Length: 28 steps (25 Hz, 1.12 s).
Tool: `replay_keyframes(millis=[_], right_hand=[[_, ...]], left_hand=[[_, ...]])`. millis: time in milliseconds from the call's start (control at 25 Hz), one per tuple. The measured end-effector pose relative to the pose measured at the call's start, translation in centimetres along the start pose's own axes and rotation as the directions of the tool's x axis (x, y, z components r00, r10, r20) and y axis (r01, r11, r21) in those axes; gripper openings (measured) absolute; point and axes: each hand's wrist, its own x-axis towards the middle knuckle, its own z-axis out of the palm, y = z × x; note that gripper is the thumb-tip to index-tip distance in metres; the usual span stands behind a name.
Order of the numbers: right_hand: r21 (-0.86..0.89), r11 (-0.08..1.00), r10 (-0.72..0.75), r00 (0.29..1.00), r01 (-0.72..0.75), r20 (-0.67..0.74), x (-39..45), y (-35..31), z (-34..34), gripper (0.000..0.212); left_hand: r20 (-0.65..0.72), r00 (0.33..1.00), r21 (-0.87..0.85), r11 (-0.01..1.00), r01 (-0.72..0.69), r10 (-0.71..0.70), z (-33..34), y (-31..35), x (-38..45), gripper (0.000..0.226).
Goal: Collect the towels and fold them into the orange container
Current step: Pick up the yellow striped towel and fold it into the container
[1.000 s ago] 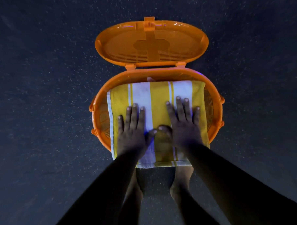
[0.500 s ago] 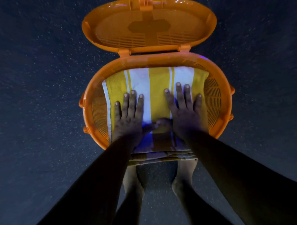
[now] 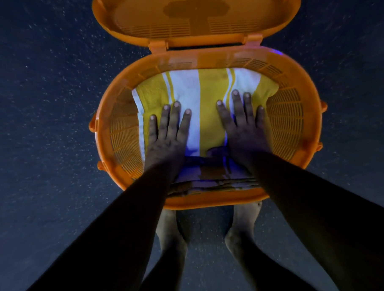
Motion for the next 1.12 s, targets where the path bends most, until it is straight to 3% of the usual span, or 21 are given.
replay_keyframes(millis=[120, 240, 360, 480, 560, 640, 720, 800, 840, 960, 1120], right_hand=[[-0.014, 1.000, -0.004, 1.000, 0.004, -0.007, -1.3, -0.8, -2.8, 0.128], [-0.108, 0.992, -0.071, 0.995, 0.064, -0.068, -4.1, -1.4, -4.5, 0.130], [-0.191, 0.973, -0.153, 0.982, 0.130, -0.111, -6.1, -1.6, -3.4, 0.111], [-0.223, 0.972, -0.110, 0.985, 0.078, -0.135, -3.4, -1.1, -1.8, 0.083], [-0.244, 0.969, -0.085, 0.985, 0.047, -0.148, -1.6, -0.9, -0.4, 0.071], [-0.235, 0.965, -0.150, 0.982, 0.119, -0.117, -1.7, -0.2, 0.5, 0.096], [-0.112, 0.978, -0.181, 0.983, 0.176, -0.038, -2.3, 0.4, -0.9, 0.126], [-0.004, 0.988, -0.155, 0.987, 0.155, -0.049, -2.1, 0.6, -2.9, 0.122], [0.037, 0.989, -0.136, 0.987, 0.140, -0.084, -1.6, 0.5, -4.0, 0.113], [0.074, 0.994, -0.062, 0.984, 0.075, -0.166, 0.4, -0.2, -5.6, 0.101], [0.051, 0.999, -0.004, 0.988, 0.012, -0.154, 2.1, -0.7, -2.7, 0.103]], left_hand=[[0.102, 0.994, -0.021, 0.999, -0.033, 0.035, -2.6, -0.4, -0.8, 0.124], [0.150, 0.986, -0.013, 0.997, -0.078, 0.079, -4.7, -1.8, -1.9, 0.140], [0.155, 0.981, 0.018, 0.992, -0.121, 0.117, -5.2, -2.3, -2.2, 0.125], [0.169, 0.981, 0.065, 0.992, -0.105, 0.093, -3.9, -1.7, -0.9, 0.127], [0.096, 0.993, 0.096, 0.992, -0.082, 0.073, -1.8, -1.3, -0.5, 0.115], [0.070, 0.994, 0.081, 0.992, -0.094, 0.089, -0.9, -1.4, -0.6, 0.110], [0.138, 0.985, 0.012, 0.995, -0.102, 0.099, -2.0, -1.7, -0.7, 0.127], [0.201, 0.974, -0.114, 0.990, -0.079, 0.101, -4.2, -2.3, -0.3, 0.145], [0.186, 0.978, -0.156, 0.985, -0.068, 0.097, -5.5, -2.6, 0.0, 0.141], [-0.014, 0.999, -0.167, 0.985, -0.053, 0.051, -7.1, -2.7, 1.2, 0.101], [-0.044, 0.999, -0.136, 0.991, 0.009, -0.015, -3.1, -2.4, 3.1, 0.101]])
